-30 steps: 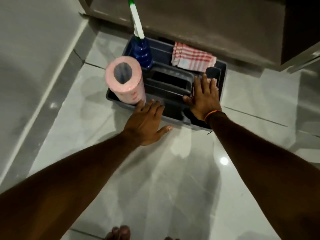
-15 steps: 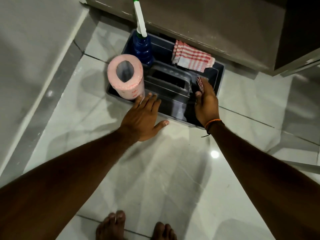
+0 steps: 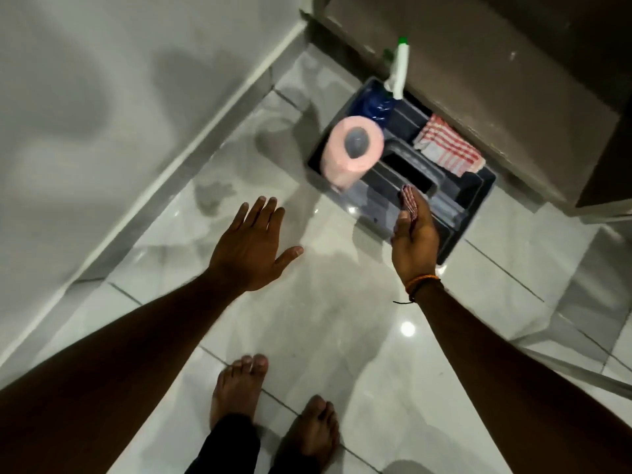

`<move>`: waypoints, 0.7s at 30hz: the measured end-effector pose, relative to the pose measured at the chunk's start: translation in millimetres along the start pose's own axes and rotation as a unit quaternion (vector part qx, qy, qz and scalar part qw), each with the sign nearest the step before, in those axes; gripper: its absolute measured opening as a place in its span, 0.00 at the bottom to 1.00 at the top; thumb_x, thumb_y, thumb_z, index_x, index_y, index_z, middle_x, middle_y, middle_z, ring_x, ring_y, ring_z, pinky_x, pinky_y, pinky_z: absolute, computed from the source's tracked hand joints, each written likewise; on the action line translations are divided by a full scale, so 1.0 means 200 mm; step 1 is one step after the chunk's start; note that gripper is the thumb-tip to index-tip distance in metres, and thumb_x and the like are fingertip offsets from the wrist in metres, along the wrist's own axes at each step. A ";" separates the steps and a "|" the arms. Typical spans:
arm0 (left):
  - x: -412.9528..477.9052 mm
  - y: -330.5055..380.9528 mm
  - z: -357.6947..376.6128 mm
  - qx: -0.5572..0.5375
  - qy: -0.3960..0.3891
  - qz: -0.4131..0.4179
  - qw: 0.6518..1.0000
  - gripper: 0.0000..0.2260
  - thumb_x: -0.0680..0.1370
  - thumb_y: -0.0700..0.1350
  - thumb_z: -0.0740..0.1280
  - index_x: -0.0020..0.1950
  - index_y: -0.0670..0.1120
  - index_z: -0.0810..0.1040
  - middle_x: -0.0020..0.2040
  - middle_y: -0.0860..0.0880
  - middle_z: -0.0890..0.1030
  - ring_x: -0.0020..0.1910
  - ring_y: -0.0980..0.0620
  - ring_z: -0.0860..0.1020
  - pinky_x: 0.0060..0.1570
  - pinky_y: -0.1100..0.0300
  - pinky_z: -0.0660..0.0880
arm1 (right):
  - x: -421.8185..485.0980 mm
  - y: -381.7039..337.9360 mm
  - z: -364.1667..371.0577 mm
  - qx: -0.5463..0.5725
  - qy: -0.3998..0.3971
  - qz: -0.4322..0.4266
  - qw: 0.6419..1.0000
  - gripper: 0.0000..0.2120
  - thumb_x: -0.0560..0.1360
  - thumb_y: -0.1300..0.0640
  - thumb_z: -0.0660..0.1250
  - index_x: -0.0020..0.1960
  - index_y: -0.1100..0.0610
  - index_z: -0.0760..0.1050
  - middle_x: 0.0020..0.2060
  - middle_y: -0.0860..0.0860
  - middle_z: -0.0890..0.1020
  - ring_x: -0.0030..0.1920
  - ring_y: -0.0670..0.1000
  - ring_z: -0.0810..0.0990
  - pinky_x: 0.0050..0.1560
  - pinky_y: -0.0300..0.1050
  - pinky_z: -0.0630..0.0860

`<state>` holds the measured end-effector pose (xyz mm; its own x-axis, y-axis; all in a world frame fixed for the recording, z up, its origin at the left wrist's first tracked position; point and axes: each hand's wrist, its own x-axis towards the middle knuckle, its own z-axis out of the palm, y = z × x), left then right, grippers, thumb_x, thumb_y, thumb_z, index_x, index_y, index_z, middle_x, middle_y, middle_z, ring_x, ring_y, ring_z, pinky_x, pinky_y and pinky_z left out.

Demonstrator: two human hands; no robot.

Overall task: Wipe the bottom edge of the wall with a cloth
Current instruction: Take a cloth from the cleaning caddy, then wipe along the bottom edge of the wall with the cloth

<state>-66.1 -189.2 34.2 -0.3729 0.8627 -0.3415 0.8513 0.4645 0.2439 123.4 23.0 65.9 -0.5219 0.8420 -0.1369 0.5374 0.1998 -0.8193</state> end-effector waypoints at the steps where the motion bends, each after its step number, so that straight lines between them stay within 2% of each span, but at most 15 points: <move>1: -0.06 -0.06 0.03 -0.005 -0.001 -0.014 1.000 0.41 0.82 0.70 0.47 0.82 0.38 0.61 0.83 0.37 0.62 0.84 0.38 0.57 0.82 0.42 0.52 | -0.04 -0.02 0.08 0.006 -0.009 0.002 1.000 0.21 0.87 0.61 0.55 0.79 0.64 0.64 0.77 0.59 0.72 0.75 0.50 0.73 0.77 0.45 0.70; 3: -0.17 -0.19 0.11 -0.009 -0.001 -0.039 0.999 0.42 0.82 0.70 0.45 0.82 0.38 0.59 0.84 0.37 0.60 0.84 0.39 0.55 0.83 0.42 0.51 | -0.11 -0.04 0.25 0.009 -0.029 -0.006 1.000 0.21 0.88 0.60 0.55 0.79 0.63 0.64 0.76 0.57 0.73 0.70 0.43 0.77 0.71 0.42 0.76; 6: -0.32 -0.37 0.27 -0.009 0.001 -0.080 0.997 0.43 0.81 0.71 0.44 0.82 0.38 0.59 0.84 0.37 0.60 0.84 0.38 0.56 0.83 0.41 0.52 | -0.20 -0.02 0.55 -0.003 -0.068 -0.048 0.997 0.21 0.87 0.58 0.54 0.78 0.61 0.66 0.75 0.56 0.74 0.75 0.52 0.74 0.75 0.58 0.73; 8: -0.41 -0.49 0.40 -0.014 -0.009 -0.118 0.993 0.43 0.81 0.71 0.43 0.83 0.39 0.57 0.85 0.38 0.57 0.85 0.39 0.53 0.83 0.42 0.50 | -0.22 0.01 0.75 -0.025 -0.108 -0.080 0.991 0.21 0.87 0.58 0.53 0.78 0.60 0.66 0.76 0.57 0.73 0.77 0.55 0.71 0.77 0.61 0.70; 9: -0.45 -0.54 0.47 -0.019 -0.015 -0.136 0.990 0.43 0.81 0.71 0.43 0.84 0.39 0.55 0.85 0.38 0.55 0.85 0.39 0.51 0.83 0.42 0.50 | -0.22 0.02 0.85 -0.041 -0.130 -0.099 0.986 0.20 0.87 0.60 0.54 0.78 0.60 0.67 0.76 0.57 0.73 0.78 0.54 0.70 0.79 0.58 0.67; 10: -0.49 -0.59 0.54 -0.022 -0.016 -0.147 0.989 0.43 0.81 0.71 0.44 0.84 0.39 0.54 0.85 0.38 0.53 0.85 0.39 0.50 0.83 0.42 0.50 | -0.21 0.02 0.93 -0.059 -0.150 -0.117 0.980 0.20 0.87 0.62 0.54 0.78 0.61 0.67 0.77 0.57 0.72 0.79 0.52 0.67 0.82 0.49 0.63; 12: -0.57 -0.67 0.69 -0.027 -0.010 -0.165 0.986 0.43 0.82 0.70 0.46 0.84 0.39 0.54 0.85 0.37 0.51 0.85 0.38 0.49 0.82 0.40 0.53 | -0.18 0.04 1.12 -0.091 -0.192 -0.147 0.966 0.20 0.87 0.63 0.54 0.78 0.61 0.67 0.77 0.56 0.71 0.79 0.47 0.62 0.79 0.31 0.55; 13: -0.61 -0.70 0.76 -0.033 -0.003 -0.177 0.984 0.43 0.82 0.70 0.47 0.84 0.38 0.54 0.85 0.37 0.51 0.85 0.37 0.50 0.82 0.39 0.55 | -0.16 0.03 1.21 -0.098 -0.218 -0.163 0.957 0.20 0.87 0.63 0.53 0.79 0.62 0.66 0.78 0.58 0.70 0.80 0.47 0.61 0.79 0.30 0.54; 14: -0.63 -0.73 0.83 -0.047 0.005 -0.198 0.979 0.42 0.82 0.69 0.50 0.84 0.39 0.54 0.86 0.37 0.51 0.85 0.37 0.51 0.81 0.37 0.56 | -0.14 0.05 1.31 -0.107 -0.246 -0.188 0.945 0.21 0.87 0.64 0.53 0.79 0.62 0.66 0.78 0.59 0.69 0.80 0.52 0.61 0.82 0.36 0.55; 15: -0.66 -0.75 0.87 -0.064 0.013 -0.225 0.972 0.42 0.81 0.69 0.53 0.84 0.39 0.53 0.86 0.37 0.51 0.85 0.37 0.51 0.81 0.37 0.56 | -0.13 0.07 1.40 -0.129 -0.275 -0.221 0.927 0.22 0.85 0.66 0.54 0.78 0.62 0.66 0.78 0.62 0.68 0.81 0.58 0.61 0.84 0.49 0.57; 16: -0.68 -0.77 0.92 -0.075 0.022 -0.252 0.965 0.42 0.80 0.68 0.55 0.84 0.39 0.53 0.86 0.38 0.52 0.85 0.37 0.51 0.81 0.36 0.56 | -0.12 0.09 1.50 -0.173 -0.296 -0.263 0.901 0.23 0.83 0.67 0.56 0.78 0.63 0.65 0.78 0.63 0.67 0.81 0.64 0.61 0.83 0.60 0.59; 17: -0.70 -0.79 0.96 -0.076 0.033 -0.271 0.959 0.43 0.80 0.68 0.57 0.84 0.40 0.53 0.86 0.37 0.52 0.85 0.36 0.51 0.81 0.36 0.55 | -0.12 0.11 1.57 -0.226 -0.311 -0.303 0.872 0.25 0.82 0.66 0.58 0.79 0.62 0.65 0.79 0.63 0.66 0.80 0.68 0.60 0.81 0.66 0.59; 19: -0.72 -0.83 1.02 -0.059 0.060 -0.269 0.959 0.45 0.79 0.69 0.57 0.84 0.39 0.54 0.86 0.37 0.52 0.85 0.35 0.51 0.81 0.36 0.54 | -0.13 0.16 1.67 -0.295 -0.307 -0.358 0.831 0.28 0.82 0.61 0.60 0.81 0.57 0.63 0.81 0.58 0.64 0.81 0.68 0.57 0.83 0.65 0.56; 21: -0.72 -0.85 1.06 -0.051 0.084 -0.250 0.963 0.45 0.80 0.70 0.56 0.84 0.39 0.54 0.86 0.37 0.51 0.85 0.35 0.50 0.82 0.36 0.52 | -0.05 0.17 1.70 -0.326 -0.283 -0.388 0.814 0.27 0.84 0.54 0.58 0.83 0.53 0.59 0.83 0.56 0.61 0.83 0.66 0.55 0.83 0.61 0.52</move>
<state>-79.2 -434.2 -150.0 -0.7885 0.5420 -0.2907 0.5121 0.8403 0.1778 -77.5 -148.0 -150.2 -0.9945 0.0065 -0.1043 0.0416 0.9404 -0.3376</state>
